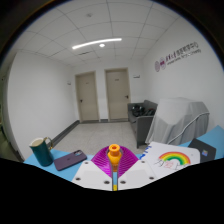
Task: Unplug charger
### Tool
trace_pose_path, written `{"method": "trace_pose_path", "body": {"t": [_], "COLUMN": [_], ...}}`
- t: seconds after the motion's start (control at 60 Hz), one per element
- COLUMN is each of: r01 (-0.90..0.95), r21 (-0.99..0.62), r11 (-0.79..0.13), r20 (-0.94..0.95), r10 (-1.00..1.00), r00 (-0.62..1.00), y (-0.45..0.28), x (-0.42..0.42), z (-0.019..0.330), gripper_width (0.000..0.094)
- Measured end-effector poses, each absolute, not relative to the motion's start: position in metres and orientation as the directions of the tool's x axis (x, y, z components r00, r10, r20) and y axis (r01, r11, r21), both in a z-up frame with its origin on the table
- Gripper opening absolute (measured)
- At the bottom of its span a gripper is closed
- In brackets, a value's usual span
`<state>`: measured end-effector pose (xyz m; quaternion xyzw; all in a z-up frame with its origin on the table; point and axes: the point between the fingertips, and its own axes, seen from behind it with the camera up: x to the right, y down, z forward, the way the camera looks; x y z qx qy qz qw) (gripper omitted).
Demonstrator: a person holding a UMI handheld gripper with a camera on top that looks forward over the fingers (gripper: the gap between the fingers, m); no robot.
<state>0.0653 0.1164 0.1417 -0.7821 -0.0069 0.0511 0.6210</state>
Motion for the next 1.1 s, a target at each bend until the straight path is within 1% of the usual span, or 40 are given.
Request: {"method": "trace_pose_path", "body": {"t": [0.083, 0.133, 0.167, 0.217, 0.233, 0.25, 0.267, 0.35, 0.4, 0.45, 0.55, 0.683, 0.75, 0.817, 0.85, 0.867, 0.883, 0.9, 0.917, 0.95, 0.967, 0.983, 1.017, 1.1], "r01": [-0.077, -0.057, -0.033, -0.008, 0.001, -0.001, -0.001, -0.007, -0.023, -0.038, -0.059, -0.075, -0.083, -0.083, -0.086, -0.089, -0.091, -0.093, -0.094, -0.099, -0.103, -0.107, -0.116, -0.129], "r21": [-0.972, -0.968, -0.96, -0.934, -0.923, -0.909, -0.894, -0.801, -0.756, -0.726, -0.687, -0.662, -0.669, -0.673, -0.681, -0.686, -0.691, -0.699, -0.706, -0.718, -0.724, -0.731, -0.745, -0.778], "r11": [-0.223, -0.245, -0.278, -0.357, -0.386, -0.418, -0.449, -0.599, -0.654, -0.686, -0.724, -0.745, -0.738, -0.735, -0.727, -0.723, -0.717, -0.709, -0.702, -0.689, -0.682, -0.674, -0.657, -0.614], "r20": [-0.085, -0.057, -0.027, 0.016, 0.029, 0.034, 0.041, 0.071, 0.069, 0.056, 0.05, 0.032, 0.016, 0.007, -0.001, -0.006, -0.012, -0.019, -0.028, -0.047, -0.058, -0.071, -0.094, -0.138], "r10": [0.029, -0.005, -0.027, -0.064, -0.066, -0.075, -0.083, -0.107, -0.114, -0.114, -0.128, -0.128, -0.127, -0.118, -0.116, -0.117, -0.115, -0.111, -0.105, -0.093, -0.087, -0.081, -0.068, -0.033], "r00": [0.996, 0.998, 0.999, 0.998, 0.997, 0.997, 0.996, 0.992, 0.991, 0.992, 0.991, 0.991, 0.992, 0.993, 0.993, 0.993, 0.993, 0.994, 0.994, 0.995, 0.994, 0.994, 0.993, 0.99], "y": [0.119, 0.116, 0.11, 0.097, 0.092, 0.084, 0.078, 0.043, 0.029, 0.022, 0.02, 0.025, 0.029, 0.03, 0.029, 0.029, 0.029, 0.029, 0.028, 0.025, 0.024, 0.022, 0.018, 0.002], "x": [0.095, 0.121, 0.137, 0.16, 0.176, 0.173, 0.178, 0.199, 0.208, 0.21, 0.215, 0.217, 0.217, 0.217, 0.216, 0.216, 0.216, 0.216, 0.214, 0.21, 0.208, 0.206, 0.202, 0.195], "z": [0.174, 0.176, 0.171, 0.152, 0.133, 0.132, 0.123, 0.067, 0.038, 0.021, -0.002, -0.017, -0.016, -0.015, -0.013, -0.012, -0.011, -0.01, -0.007, -0.001, 0.002, 0.005, 0.013, 0.036], "gripper_width": [0.004, 0.0039, 0.0039, 0.0041, 0.0041, 0.0041, 0.0042, 0.0041, 0.0043, 0.0045, 0.0052, 0.0117, 0.0151, 0.0214, 0.0266, 0.0356, 0.0386, 0.0468, 0.0608, 0.074, 0.0745, 0.0788, 0.0837, 0.0826]}}
